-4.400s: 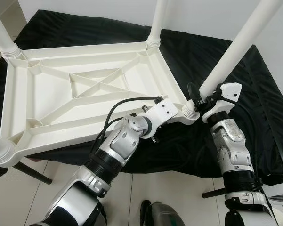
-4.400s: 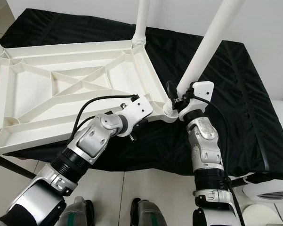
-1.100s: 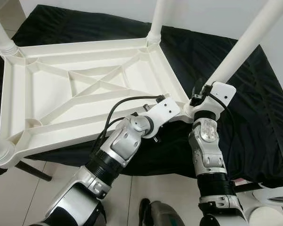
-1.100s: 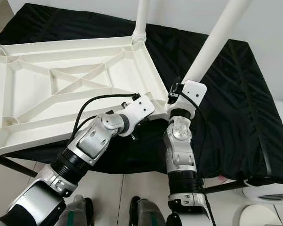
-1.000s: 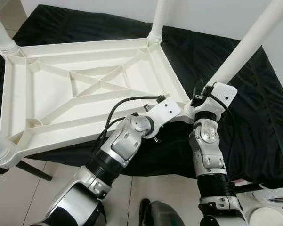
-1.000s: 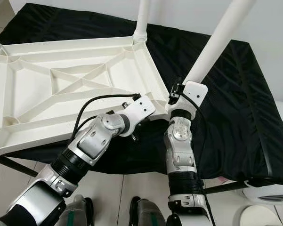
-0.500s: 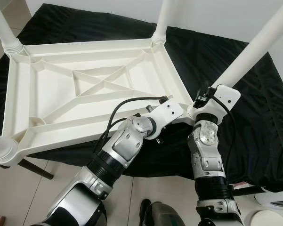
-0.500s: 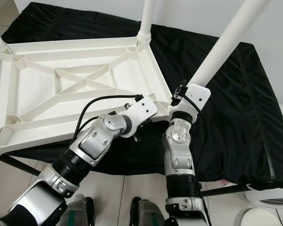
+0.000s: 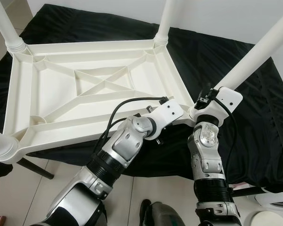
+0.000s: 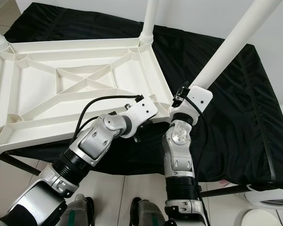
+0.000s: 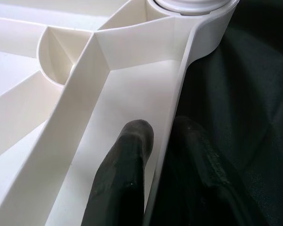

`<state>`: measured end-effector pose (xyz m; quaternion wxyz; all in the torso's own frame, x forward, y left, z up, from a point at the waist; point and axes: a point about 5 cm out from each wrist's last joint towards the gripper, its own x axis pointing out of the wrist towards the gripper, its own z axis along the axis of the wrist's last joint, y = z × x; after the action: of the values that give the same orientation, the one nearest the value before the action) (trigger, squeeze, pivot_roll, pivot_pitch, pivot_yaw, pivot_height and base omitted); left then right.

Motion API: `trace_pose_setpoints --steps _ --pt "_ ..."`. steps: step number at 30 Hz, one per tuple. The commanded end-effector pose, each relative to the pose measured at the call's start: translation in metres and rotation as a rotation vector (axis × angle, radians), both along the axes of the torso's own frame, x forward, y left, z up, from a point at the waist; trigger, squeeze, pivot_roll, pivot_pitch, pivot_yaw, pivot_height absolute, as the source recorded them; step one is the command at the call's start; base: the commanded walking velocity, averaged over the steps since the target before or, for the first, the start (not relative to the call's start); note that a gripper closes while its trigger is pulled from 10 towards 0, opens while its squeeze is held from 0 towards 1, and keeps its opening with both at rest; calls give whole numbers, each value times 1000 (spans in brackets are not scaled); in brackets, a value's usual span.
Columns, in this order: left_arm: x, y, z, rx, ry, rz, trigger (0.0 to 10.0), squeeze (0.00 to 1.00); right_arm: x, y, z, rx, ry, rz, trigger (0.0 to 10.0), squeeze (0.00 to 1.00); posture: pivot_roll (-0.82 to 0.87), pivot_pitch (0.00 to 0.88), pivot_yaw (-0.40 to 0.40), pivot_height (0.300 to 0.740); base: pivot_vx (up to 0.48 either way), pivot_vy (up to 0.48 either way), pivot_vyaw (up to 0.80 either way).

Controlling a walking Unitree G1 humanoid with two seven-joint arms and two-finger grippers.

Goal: Building children table

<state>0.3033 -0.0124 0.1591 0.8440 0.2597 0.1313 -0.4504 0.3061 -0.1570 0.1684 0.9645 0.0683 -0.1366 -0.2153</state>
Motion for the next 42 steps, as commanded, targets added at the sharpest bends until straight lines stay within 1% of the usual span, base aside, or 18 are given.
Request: trace_pose_setpoints --steps 1,4,7,11,23,24,31,32,38,39,40,41,42 --pt "2 1 3 -4 -16 2 10000 0 -9 -20 -37 27 170 -97 10000 0 35 127 -86 740 0 0 0" --pt "2 1 3 -4 -17 2 10000 0 -9 -20 -37 38 170 -96 10000 0 35 125 -87 740 0 0 0" --pt "2 0 3 -4 -17 3 10000 0 -8 -18 -33 15 149 -73 10000 0 34 125 -87 740 0 0 0" --pt "2 0 3 -4 -18 3 10000 0 -8 -17 -32 4 145 -71 10000 0 34 124 -88 740 0 0 0" --pt "2 0 4 -6 -20 3 10000 0 -7 -15 -30 -6 134 -58 10000 0 36 121 -90 740 0 0 0" --pt "2 0 4 -6 -20 3 10000 0 -7 -14 -30 4 128 -44 10000 1000 36 121 -90 740 0 0 0" --pt "1 0 4 -8 -19 3 10000 0 -7 -13 -27 -13 112 -30 10000 1000 35 122 -90 740 0 0 0" --pt "1 0 4 -7 -19 3 10000 0 -7 -13 -28 -13 117 -30 10000 0 35 122 -90 740 0 0 0" --pt "1 -1 4 -9 -18 1 10000 0 -7 -12 -28 -10 119 -21 10000 0 35 123 -90 740 0 0 0" --pt "1 -1 4 -9 -18 2 10000 0 -6 -11 -26 -4 102 -8 7569 0 35 123 -90 740 0 0 0" --pt "1 -1 4 -9 -18 2 10000 0 -6 -11 -26 -4 102 -8 7569 0 35 123 -90 740 0 0 0" --pt "1 -1 4 -9 -18 2 10000 0 -7 -9 -24 2 81 4 0 0 34 123 -90 740 0 0 0" --pt "1 -1 4 -9 -17 2 10000 0 -7 -9 -24 3 79 4 0 0 34 123 -90 740 0 0 0"
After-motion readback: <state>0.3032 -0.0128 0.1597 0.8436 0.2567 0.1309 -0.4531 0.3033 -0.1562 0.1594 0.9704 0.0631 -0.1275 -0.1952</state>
